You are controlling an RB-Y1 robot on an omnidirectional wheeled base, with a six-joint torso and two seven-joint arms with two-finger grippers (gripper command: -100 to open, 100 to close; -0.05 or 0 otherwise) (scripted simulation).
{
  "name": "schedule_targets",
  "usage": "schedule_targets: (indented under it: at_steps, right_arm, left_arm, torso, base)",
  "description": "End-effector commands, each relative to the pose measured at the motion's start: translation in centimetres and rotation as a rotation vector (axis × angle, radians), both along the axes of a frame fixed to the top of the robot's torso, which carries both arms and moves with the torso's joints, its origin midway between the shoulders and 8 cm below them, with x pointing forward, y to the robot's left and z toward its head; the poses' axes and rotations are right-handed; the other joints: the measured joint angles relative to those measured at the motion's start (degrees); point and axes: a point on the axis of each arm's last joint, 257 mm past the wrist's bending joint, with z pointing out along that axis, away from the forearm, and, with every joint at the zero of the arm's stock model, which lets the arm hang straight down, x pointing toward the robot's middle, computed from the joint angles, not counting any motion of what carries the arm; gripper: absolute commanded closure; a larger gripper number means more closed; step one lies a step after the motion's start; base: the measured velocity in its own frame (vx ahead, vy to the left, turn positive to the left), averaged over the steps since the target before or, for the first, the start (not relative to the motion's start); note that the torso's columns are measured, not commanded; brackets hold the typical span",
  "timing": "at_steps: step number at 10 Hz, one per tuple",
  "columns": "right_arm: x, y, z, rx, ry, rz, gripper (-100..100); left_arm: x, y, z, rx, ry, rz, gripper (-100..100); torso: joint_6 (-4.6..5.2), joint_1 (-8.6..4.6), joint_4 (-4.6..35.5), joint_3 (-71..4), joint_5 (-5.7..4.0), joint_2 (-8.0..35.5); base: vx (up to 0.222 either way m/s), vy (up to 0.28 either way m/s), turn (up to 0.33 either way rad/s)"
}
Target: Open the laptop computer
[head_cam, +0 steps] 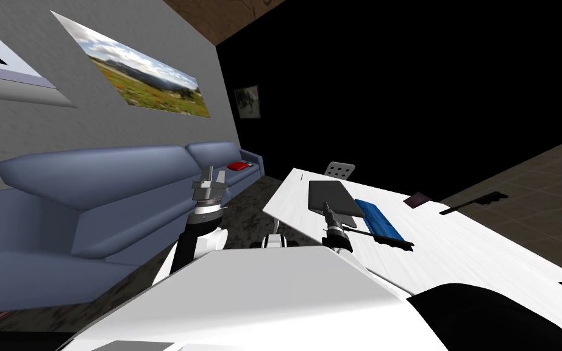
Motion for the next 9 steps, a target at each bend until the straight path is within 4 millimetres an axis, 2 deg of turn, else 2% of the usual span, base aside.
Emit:
schedule_targets:
  at_steps: [1, 2, 4, 5, 9]
  right_arm:
    - [-1.7, 0.2, 2.7, 0.031, -0.081, -0.038, -100]
    - [-1.9, -0.1, 3.9, 0.02, -0.117, -0.056, -100]
    - [-1.8, -0.1, 3.8, 0.02, -0.11, -0.055, -100]
    - [-1.8, -0.2, 3.8, 0.02, -0.112, -0.058, 0]
    - [-1.8, -0.2, 3.8, 0.02, -0.112, -0.058, 0]
  left_arm:
    - [0.0, 0.0, 0.0, 0.0, 0.0, 0.0, 0]
    - [0.0, 0.0, 0.0, 0.0, 0.0, 0.0, 0]
    - [0.0, 0.0, 0.0, 0.0, 0.0, 0.0, 0]
    - [0.0, 0.0, 0.0, 0.0, 0.0, 0.0, 0]
    - [0.0, 0.0, 0.0, 0.0, 0.0, 0.0, 0]
  torso:
    - [0.05, -0.13, 0.0, 0.0, -0.07, 0.0]
    - [0.07, 0.05, 0.0, 0.0, -0.02, 0.0]
    - [0.05, 0.32, 0.0, 0.0, 0.09, 0.0]
    - [0.04, 0.23, 0.0, 0.0, 0.06, 0.0]
    - [0.04, 0.08, 0.0, 0.0, -0.01, 0.0]
  base:
    - [-0.01, -0.062, 0.002]
    - [-0.008, -0.02, -0.03]
    - [-0.002, 0.003, -0.001]
    - [0.0, 0.0, 0.0]
    - [0.0, 0.0, 0.0]
